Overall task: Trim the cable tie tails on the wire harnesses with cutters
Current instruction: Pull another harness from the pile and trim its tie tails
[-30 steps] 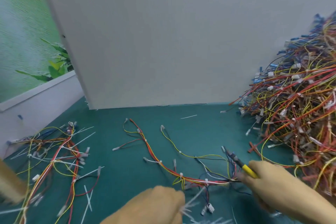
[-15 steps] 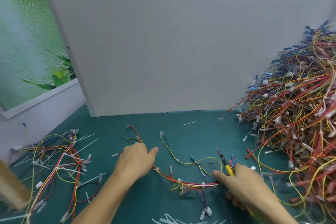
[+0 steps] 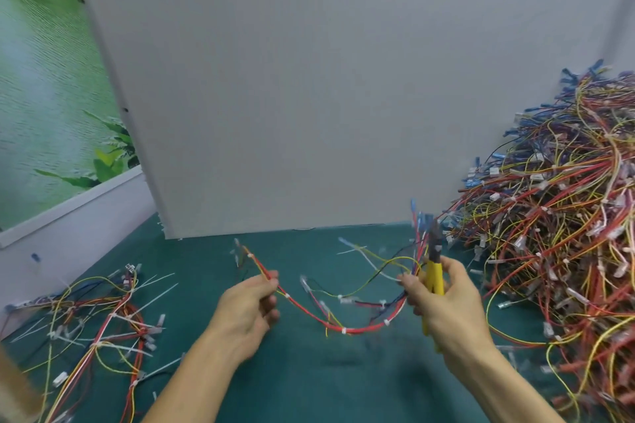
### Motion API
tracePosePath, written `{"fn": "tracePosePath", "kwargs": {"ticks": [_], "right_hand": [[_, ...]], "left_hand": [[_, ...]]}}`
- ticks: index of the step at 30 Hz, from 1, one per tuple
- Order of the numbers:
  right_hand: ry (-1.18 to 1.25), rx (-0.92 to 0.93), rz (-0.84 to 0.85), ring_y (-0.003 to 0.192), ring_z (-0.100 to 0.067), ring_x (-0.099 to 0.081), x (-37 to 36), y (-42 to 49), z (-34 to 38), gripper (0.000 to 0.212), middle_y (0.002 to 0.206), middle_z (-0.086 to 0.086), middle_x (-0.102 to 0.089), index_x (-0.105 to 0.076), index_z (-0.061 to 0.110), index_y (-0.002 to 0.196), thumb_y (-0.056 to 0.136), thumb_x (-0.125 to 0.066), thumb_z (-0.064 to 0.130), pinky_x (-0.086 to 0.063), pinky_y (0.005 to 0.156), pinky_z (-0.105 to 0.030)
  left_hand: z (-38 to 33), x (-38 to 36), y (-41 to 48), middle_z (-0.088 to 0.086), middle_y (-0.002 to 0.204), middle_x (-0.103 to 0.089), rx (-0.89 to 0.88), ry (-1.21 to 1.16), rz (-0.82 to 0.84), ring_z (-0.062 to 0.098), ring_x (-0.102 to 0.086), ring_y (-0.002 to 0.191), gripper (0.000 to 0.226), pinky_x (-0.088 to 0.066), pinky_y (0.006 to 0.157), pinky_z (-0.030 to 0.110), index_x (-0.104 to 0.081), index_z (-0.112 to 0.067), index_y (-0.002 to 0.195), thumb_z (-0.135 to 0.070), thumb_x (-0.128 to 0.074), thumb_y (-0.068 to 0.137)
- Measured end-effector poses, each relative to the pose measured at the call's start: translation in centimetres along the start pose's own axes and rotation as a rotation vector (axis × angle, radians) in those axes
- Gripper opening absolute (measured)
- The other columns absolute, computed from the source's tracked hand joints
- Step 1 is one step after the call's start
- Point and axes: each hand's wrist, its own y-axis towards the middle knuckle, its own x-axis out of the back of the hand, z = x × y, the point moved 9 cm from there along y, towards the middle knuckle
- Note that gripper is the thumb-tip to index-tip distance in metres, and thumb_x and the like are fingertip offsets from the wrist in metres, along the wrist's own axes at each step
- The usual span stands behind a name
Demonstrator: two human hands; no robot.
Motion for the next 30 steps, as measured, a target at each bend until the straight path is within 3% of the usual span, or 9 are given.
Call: {"fn": "tracePosePath", "kwargs": {"ticks": [2,7,10,14,17,20,25,28,30], "right_hand": [[0.122,-0.006,-0.059,0.048,-0.006,-0.055,0.5,0.8,0.2,0.025,0.066,-0.001,-0.063,-0.054,0.014,0.096,0.083,-0.074,0.008,-0.046,0.052,-0.027],[0.248,-0.059,-0.101,0.054,-0.016,-0.054,1.4,1.9,-0.8,0.014,0.070,-0.003,-0.068,-0.056,0.009,0.085,0.087,-0.067,0.000,-0.047,0.057,-0.032],[0.254,-0.048,-0.108,0.055,-0.018,-0.053,2.1,2.0,-1.2,0.016,0.066,0.001,-0.067,-0.055,0.009,0.082,0.088,-0.064,-0.003,-0.047,0.057,-0.032],[0.175,0.012,-0.122,0.053,-0.017,-0.051,3.6,2.0,-1.5,0.018,0.060,0.002,-0.058,-0.056,0.012,0.082,0.087,-0.066,-0.001,-0.045,0.051,-0.033],[0.097,0.060,-0.173,0.050,-0.017,-0.051,5.4,2.2,-1.6,0.019,0.060,0.003,-0.059,-0.058,0.019,0.084,0.089,-0.065,0.003,-0.042,0.041,-0.030],[0.107,0.035,-0.216,0.050,-0.017,-0.051,6.8,2.6,-2.0,0.020,0.058,0.008,-0.063,-0.060,0.025,0.088,0.089,-0.066,0.006,-0.045,0.044,-0.033],[0.097,0.001,-0.219,0.059,-0.020,-0.054,7.4,2.8,-2.2,0.013,0.063,0.010,-0.068,-0.064,0.022,0.092,0.087,-0.070,0.012,-0.053,0.062,-0.052],[0.063,0.015,-0.203,0.061,-0.018,-0.057,7.2,2.6,-1.6,0.012,0.070,0.007,-0.071,-0.065,0.022,0.091,0.085,-0.072,0.014,-0.054,0.066,-0.049],[0.029,0.033,-0.187,0.057,-0.008,-0.059,6.9,2.4,-1.0,0.012,0.076,0.001,-0.073,-0.065,0.020,0.091,0.085,-0.073,0.013,-0.052,0.063,-0.037]], "left_hand": [[-0.7,-0.4,-0.7,-0.002,0.058,-0.051,-0.028,-0.174,0.087,0.006,-0.048,0.046,0.015,-0.040,0.041,0.021,-0.065,-0.011,0.094,-0.001,-0.055,0.090],[-0.8,-0.9,-1.4,-0.002,0.062,-0.049,-0.054,-0.203,0.129,0.007,-0.048,0.049,0.015,-0.041,0.044,0.021,-0.064,-0.013,0.094,-0.006,-0.051,0.094],[-0.7,-0.7,-1.2,-0.001,0.062,-0.055,-0.052,-0.234,0.087,0.010,-0.050,0.053,0.015,-0.039,0.051,0.025,-0.064,-0.013,0.089,-0.010,-0.050,0.095],[-0.6,0.8,-0.7,-0.001,0.074,-0.069,0.008,-0.412,-0.042,0.015,-0.058,0.074,0.020,-0.041,0.067,0.030,-0.059,-0.016,0.082,-0.022,-0.049,0.098],[-1.0,1.7,-0.5,-0.002,0.063,-0.070,0.031,-0.516,-0.076,0.015,-0.062,0.075,0.021,-0.042,0.069,0.032,-0.053,-0.018,0.082,-0.021,-0.044,0.100],[-2.0,2.2,-0.6,-0.005,0.062,-0.063,-0.070,-0.438,-0.063,0.013,-0.062,0.065,0.020,-0.044,0.069,0.033,-0.054,-0.020,0.083,-0.014,-0.045,0.100],[-3.6,0.3,-1.6,-0.004,0.060,-0.059,-0.268,-0.199,0.063,0.012,-0.063,0.060,0.021,-0.047,0.067,0.034,-0.060,-0.020,0.092,-0.008,-0.044,0.099],[-3.6,-0.7,-2.0,-0.003,0.063,-0.060,-0.290,-0.123,0.088,0.012,-0.063,0.060,0.020,-0.047,0.066,0.033,-0.062,-0.018,0.093,-0.007,-0.046,0.098],[-3.3,-0.7,-2.0,-0.001,0.072,-0.063,-0.286,-0.073,0.062,0.014,-0.063,0.068,0.017,-0.048,0.067,0.033,-0.064,-0.016,0.100,-0.009,-0.049,0.097]]}}
